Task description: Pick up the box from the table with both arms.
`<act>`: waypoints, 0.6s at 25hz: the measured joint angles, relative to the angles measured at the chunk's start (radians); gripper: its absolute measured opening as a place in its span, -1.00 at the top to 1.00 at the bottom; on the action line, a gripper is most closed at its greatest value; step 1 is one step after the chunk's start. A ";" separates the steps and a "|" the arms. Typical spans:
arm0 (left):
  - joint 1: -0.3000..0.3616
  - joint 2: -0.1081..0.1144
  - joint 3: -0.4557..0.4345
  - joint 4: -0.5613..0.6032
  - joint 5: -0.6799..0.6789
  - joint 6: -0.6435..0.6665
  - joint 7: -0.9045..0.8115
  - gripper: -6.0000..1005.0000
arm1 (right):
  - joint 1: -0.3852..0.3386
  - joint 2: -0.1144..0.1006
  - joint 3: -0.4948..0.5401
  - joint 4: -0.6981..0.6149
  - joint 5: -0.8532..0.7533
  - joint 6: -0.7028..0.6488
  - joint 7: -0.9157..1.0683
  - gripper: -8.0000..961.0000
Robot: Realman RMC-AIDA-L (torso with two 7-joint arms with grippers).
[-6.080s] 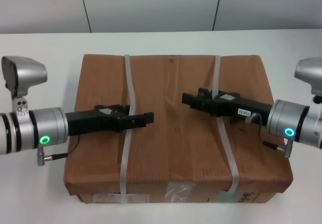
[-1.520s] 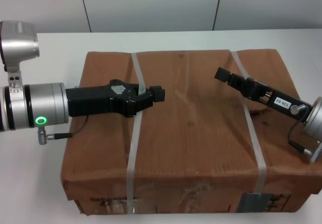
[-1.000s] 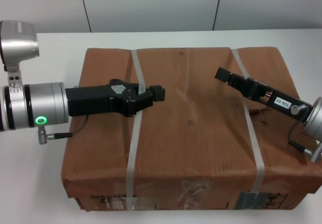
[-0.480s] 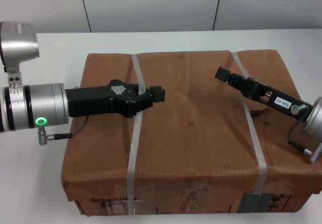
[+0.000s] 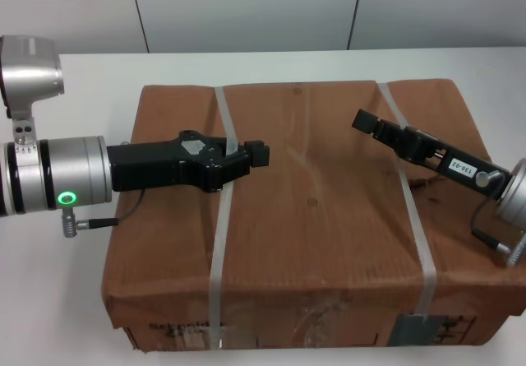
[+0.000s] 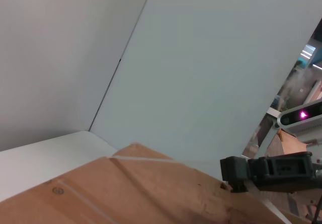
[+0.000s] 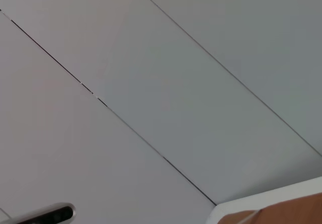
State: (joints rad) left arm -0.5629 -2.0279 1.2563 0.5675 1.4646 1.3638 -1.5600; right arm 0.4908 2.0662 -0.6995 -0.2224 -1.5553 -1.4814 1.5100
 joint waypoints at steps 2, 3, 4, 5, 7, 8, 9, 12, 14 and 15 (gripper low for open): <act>0.000 0.000 0.000 0.000 0.000 0.000 0.000 0.77 | 0.000 0.000 0.000 0.000 0.000 0.001 0.000 0.96; 0.000 0.000 0.000 0.000 0.000 0.000 0.000 0.77 | 0.000 0.000 0.000 0.000 0.000 0.001 0.000 0.96; 0.000 0.000 0.000 0.000 0.000 0.000 0.000 0.77 | 0.000 0.000 0.000 0.000 0.000 0.001 0.000 0.96; 0.000 0.000 0.000 0.000 0.000 0.000 0.000 0.77 | 0.000 0.000 0.000 0.000 0.000 0.002 0.000 0.96; 0.000 0.000 0.000 0.000 0.000 0.000 0.000 0.77 | 0.000 0.000 0.000 0.000 0.000 0.003 -0.001 0.96; 0.000 0.000 0.000 0.000 0.000 0.000 0.000 0.77 | 0.000 0.000 0.000 0.000 0.000 0.003 -0.001 0.96; 0.000 0.000 0.000 0.000 0.000 0.000 0.000 0.77 | 0.000 0.000 0.000 0.000 0.000 0.003 -0.001 0.96; 0.000 0.000 0.000 0.000 -0.001 0.000 0.000 0.77 | 0.000 0.000 0.000 0.000 0.000 0.003 -0.001 0.96; 0.000 0.000 0.000 0.000 -0.001 0.000 0.000 0.77 | 0.000 0.000 0.000 0.000 0.000 0.003 -0.001 0.96; 0.000 0.000 0.000 0.000 -0.001 0.000 0.000 0.77 | 0.000 0.000 0.000 0.000 0.000 0.003 -0.001 0.96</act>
State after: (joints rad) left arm -0.5629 -2.0279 1.2563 0.5675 1.4631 1.3637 -1.5600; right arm 0.4908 2.0663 -0.6995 -0.2224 -1.5552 -1.4780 1.5094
